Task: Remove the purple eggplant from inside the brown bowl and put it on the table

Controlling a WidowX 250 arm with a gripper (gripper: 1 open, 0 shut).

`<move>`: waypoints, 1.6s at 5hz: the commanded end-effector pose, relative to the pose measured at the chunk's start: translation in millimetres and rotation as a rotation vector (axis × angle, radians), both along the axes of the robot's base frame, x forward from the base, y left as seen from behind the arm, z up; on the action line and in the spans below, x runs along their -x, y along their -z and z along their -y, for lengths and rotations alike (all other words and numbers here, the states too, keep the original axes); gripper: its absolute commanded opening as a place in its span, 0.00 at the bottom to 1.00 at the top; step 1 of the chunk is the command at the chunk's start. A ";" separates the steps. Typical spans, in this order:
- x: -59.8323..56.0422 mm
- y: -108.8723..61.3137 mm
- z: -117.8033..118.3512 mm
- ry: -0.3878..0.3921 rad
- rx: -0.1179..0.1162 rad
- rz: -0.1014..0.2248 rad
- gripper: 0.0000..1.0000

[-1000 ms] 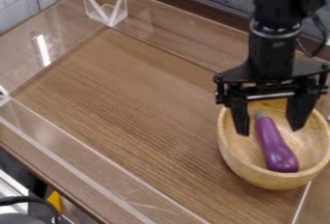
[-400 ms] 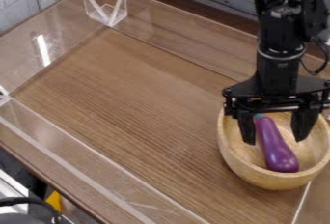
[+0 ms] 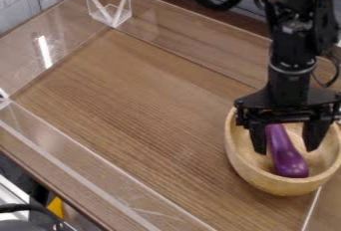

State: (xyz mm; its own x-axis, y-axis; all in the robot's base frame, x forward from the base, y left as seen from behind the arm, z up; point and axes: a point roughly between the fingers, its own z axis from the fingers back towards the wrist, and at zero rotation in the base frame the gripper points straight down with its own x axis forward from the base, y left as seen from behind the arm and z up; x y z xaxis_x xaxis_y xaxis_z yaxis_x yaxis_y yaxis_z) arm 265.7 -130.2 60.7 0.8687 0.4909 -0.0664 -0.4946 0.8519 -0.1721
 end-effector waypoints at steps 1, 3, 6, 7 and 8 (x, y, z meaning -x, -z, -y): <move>-6.7 -0.8 4.6 0.011 0.013 0.038 1.00; -13.4 10.1 3.6 0.008 0.012 0.044 0.00; -11.4 3.3 3.4 0.008 0.015 0.038 0.00; -10.6 0.9 3.5 0.008 0.016 0.035 0.00; -9.9 -1.4 3.5 0.008 0.017 0.033 0.00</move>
State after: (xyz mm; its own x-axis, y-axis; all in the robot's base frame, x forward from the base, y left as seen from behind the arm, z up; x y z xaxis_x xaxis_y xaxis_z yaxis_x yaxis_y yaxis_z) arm 266.3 -130.0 41.2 0.8698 0.4848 -0.0919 -0.4933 0.8576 -0.1452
